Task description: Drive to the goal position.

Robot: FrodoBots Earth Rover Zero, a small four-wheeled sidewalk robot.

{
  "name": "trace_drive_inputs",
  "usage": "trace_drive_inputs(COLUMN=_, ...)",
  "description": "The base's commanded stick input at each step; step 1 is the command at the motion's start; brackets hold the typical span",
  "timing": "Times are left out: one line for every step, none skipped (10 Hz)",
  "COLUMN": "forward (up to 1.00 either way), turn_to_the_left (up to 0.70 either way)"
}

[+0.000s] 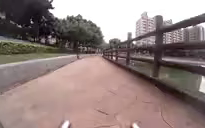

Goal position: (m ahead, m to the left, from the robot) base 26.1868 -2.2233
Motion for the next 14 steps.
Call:
trace_drive_inputs(forward=1.00, turn_to_the_left=0.00)
trace_drive_inputs(forward=1.00, turn_to_the_left=0.00)
trace_drive_inputs(forward=1.00, turn_to_the_left=0.00)
trace_drive_inputs(forward=1.00, turn_to_the_left=0.00)
trace_drive_inputs(forward=1.00, turn_to_the_left=0.00)
trace_drive_inputs(forward=1.00, turn_to_the_left=0.03)
trace_drive_inputs(forward=1.00, turn_to_the_left=0.14)
trace_drive_inputs(forward=1.00, turn_to_the_left=0.40)
trace_drive_inputs(forward=1.00, turn_to_the_left=0.22)
trace_drive_inputs(forward=1.00, turn_to_the_left=0.06)
trace_drive_inputs(forward=1.00, turn_to_the_left=0.00)
trace_drive_inputs(forward=1.00, turn_to_the_left=0.00)
trace_drive_inputs(forward=1.00, turn_to_the_left=0.00)
trace_drive_inputs(forward=1.00, turn_to_the_left=0.00)
